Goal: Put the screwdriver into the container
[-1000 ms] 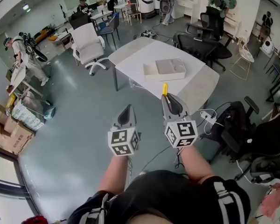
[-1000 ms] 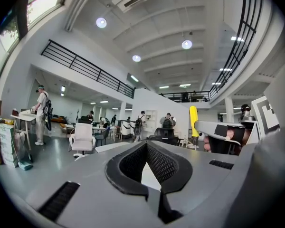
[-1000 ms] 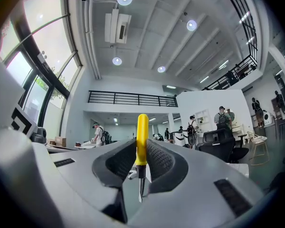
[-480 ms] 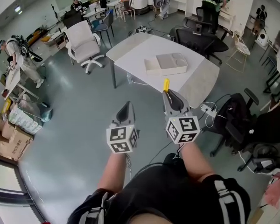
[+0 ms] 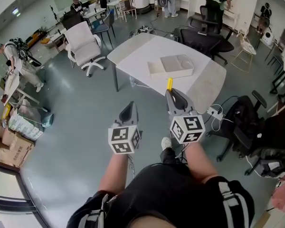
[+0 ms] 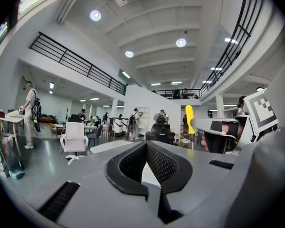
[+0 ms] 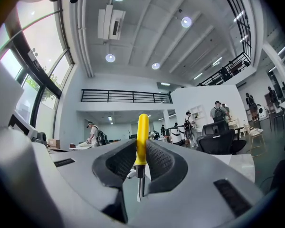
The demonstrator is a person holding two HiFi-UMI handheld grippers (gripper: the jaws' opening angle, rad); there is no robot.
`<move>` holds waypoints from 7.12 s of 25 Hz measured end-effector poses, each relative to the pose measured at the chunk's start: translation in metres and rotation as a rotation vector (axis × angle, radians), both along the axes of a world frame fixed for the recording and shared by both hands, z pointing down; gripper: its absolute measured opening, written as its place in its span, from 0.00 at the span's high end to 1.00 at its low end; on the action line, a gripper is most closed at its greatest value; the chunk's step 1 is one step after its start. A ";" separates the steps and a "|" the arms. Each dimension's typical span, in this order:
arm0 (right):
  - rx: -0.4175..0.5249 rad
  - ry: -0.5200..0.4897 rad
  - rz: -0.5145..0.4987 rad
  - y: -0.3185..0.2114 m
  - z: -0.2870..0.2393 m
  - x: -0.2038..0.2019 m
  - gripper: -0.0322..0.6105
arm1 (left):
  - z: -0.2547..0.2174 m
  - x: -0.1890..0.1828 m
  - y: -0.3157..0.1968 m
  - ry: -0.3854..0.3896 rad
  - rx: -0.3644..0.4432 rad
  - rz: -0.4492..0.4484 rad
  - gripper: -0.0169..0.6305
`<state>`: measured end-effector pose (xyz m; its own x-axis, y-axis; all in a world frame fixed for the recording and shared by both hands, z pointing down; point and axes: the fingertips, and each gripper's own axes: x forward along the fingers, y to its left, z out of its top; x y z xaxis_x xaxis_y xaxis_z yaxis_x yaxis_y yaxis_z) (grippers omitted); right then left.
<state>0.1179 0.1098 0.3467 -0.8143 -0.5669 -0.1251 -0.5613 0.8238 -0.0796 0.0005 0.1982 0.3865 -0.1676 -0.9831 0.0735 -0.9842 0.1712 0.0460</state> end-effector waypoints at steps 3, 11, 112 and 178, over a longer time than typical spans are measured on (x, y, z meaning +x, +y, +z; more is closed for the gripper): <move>-0.002 -0.006 0.001 -0.027 0.003 -0.014 0.85 | 0.001 -0.013 -0.023 -0.021 -0.008 0.006 0.96; -0.004 0.008 -0.013 -0.105 0.010 -0.054 0.85 | 0.004 -0.054 -0.094 -0.020 -0.008 -0.015 0.96; -0.820 0.507 0.377 -0.487 0.344 -0.308 0.85 | 0.128 -0.328 -0.566 0.077 -0.284 0.580 0.96; -0.082 0.129 0.400 -0.495 0.052 -0.257 0.93 | 0.059 -0.299 -0.554 0.040 -0.141 0.371 0.96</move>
<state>-0.1387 -0.3851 0.3990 -0.5340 -0.8452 0.0222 -0.8451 0.5327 -0.0438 -0.2982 -0.3554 0.4457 0.2030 -0.9562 0.2109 -0.9782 -0.1886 0.0868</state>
